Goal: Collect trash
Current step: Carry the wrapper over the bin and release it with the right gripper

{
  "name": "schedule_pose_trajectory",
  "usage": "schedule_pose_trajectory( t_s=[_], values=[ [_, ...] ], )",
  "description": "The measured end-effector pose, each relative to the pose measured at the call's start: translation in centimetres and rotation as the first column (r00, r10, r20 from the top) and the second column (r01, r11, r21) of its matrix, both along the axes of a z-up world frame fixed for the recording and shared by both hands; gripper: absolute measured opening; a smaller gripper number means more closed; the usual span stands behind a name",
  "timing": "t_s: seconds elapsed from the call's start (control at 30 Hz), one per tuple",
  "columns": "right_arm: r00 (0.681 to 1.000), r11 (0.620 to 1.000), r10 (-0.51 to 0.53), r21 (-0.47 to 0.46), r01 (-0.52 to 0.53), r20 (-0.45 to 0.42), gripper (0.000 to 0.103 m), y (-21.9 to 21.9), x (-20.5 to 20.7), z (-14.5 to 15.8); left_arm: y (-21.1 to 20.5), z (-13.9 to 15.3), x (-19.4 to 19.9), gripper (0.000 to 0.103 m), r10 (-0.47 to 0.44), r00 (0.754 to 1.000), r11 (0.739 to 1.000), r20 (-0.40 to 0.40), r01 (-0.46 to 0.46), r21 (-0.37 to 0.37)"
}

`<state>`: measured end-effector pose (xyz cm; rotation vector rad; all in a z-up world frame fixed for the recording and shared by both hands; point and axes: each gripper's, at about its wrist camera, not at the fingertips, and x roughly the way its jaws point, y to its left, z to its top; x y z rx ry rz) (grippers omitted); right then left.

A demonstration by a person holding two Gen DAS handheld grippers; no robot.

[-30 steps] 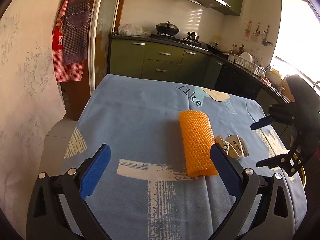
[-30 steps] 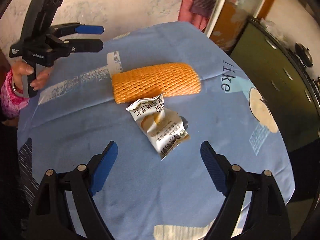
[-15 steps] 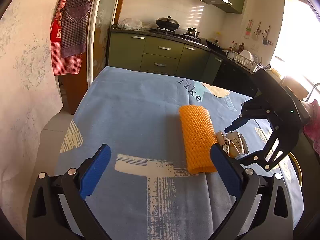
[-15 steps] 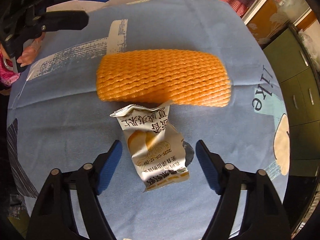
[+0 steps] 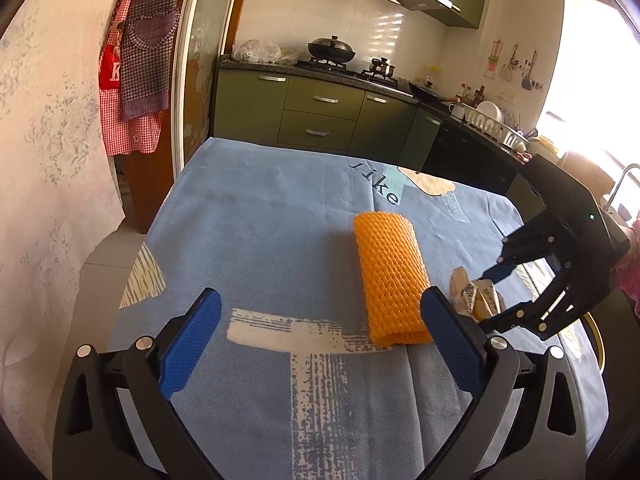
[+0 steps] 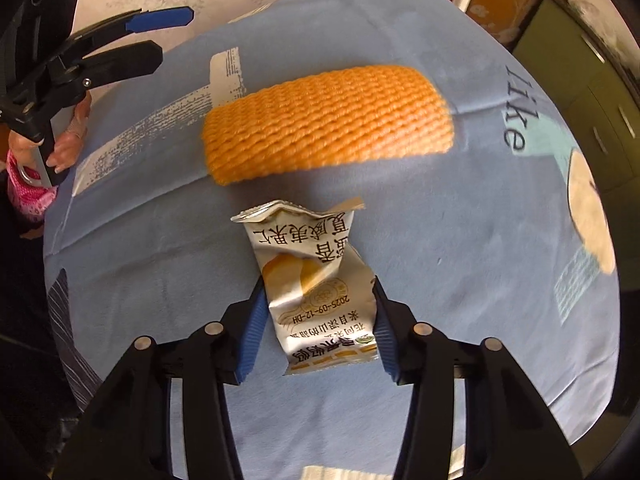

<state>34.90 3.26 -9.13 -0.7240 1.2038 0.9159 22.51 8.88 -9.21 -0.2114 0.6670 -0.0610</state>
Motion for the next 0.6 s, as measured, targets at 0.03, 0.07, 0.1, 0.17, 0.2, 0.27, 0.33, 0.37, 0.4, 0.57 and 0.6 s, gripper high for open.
schedule_pose_trajectory(
  t_s=[0.03,0.07,0.1,0.17,0.2,0.27,0.33,0.37,0.4,0.57,0.6],
  values=[
    [1.0,1.0,-0.017,0.008,0.017,0.002,0.046,-0.4,-0.3,0.0,0.0,0.0,0.0,0.098,-0.001,1.0,1.0,0.0,0.001,0.001],
    [0.999,0.999,-0.041,0.02,0.041,0.002,0.046,-0.8,-0.7,0.1,-0.1,0.0,0.0,0.098,-0.002,1.0,1.0,0.0,0.002,0.003],
    [0.998,0.998,-0.06,0.03,0.06,0.006,0.046,-1.3,-1.3,0.1,-0.2,0.0,0.0,0.098,-0.003,1.0,1.0,0.0,0.003,0.006],
    [0.995,0.994,-0.098,0.044,0.097,0.027,0.046,-2.4,-2.6,0.3,-0.3,0.0,-0.1,0.098,-0.004,1.0,1.0,0.001,0.004,0.012],
    [0.992,0.991,-0.119,0.059,0.117,0.036,0.046,-2.8,-3.1,0.5,-0.4,0.0,-0.1,0.098,-0.005,1.0,1.0,0.002,0.005,0.016],
    [0.984,0.982,-0.168,0.094,0.163,0.052,0.046,-4.0,-4.1,1.1,-0.5,0.0,-0.2,0.098,-0.007,1.0,1.0,0.005,0.007,0.022],
    [0.968,0.964,-0.24,0.138,0.229,0.071,0.046,-5.9,-5.5,2.0,-0.6,0.1,-0.3,0.098,-0.009,1.0,1.0,0.01,0.009,0.027],
    [0.959,0.953,-0.275,0.156,0.261,0.074,0.046,-6.9,-5.7,2.3,-0.6,0.1,-0.3,0.098,-0.01,1.0,1.0,0.013,0.009,0.029],
    [0.945,0.939,-0.317,0.169,0.3,0.078,0.046,-8.2,-6.3,2.6,-0.7,0.1,-0.3,0.098,-0.011,1.0,0.999,0.015,0.01,0.03],
    [0.803,0.804,-0.585,0.217,0.554,0.114,0.046,-18.1,-9.8,3.4,-0.9,0.1,-0.3,0.098,-0.02,1.0,0.999,0.016,0.02,0.032],
    [0.751,0.756,-0.649,0.219,0.617,0.124,0.046,-20.9,-10.6,3.4,-1.0,0.1,-0.3,0.098,-0.023,1.0,0.999,0.016,0.022,0.033]
  ],
)
